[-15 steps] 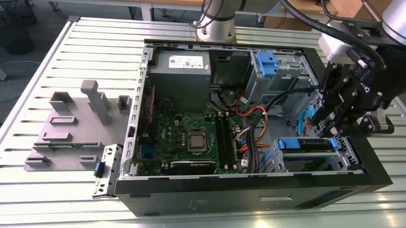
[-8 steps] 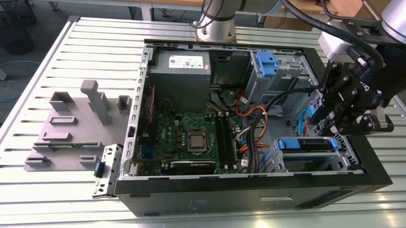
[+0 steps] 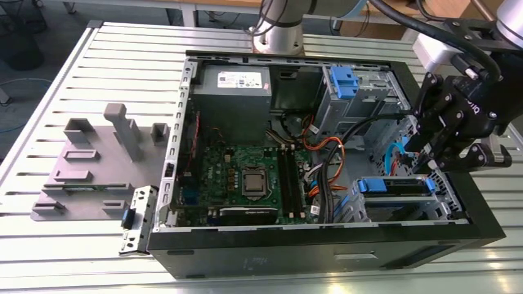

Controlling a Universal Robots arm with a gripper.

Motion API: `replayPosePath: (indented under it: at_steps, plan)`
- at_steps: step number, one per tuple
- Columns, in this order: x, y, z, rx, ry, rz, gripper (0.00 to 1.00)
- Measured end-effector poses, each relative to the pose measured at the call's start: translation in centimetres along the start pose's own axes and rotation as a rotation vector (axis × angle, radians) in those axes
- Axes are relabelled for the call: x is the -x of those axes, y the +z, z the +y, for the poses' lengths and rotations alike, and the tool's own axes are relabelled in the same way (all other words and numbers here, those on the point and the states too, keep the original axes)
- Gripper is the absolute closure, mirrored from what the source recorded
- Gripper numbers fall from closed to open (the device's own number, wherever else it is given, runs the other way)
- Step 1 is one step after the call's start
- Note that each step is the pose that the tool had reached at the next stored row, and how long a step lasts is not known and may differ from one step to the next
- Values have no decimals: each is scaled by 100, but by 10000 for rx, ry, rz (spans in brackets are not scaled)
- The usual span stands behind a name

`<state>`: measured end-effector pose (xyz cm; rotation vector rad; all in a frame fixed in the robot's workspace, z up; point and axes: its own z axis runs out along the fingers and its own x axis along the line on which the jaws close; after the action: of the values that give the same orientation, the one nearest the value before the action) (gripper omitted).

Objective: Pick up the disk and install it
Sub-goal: 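Insert the first disk wire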

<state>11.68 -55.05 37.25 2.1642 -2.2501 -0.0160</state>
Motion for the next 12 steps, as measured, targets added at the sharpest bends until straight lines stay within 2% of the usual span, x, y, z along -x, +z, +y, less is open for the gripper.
replayPosePath:
  at_steps: [5, 12]
  plan:
    - [2, 12, -2, 0, -1, -1, 58]
    - [8, 76, -26, 0, 0, 0, 58]
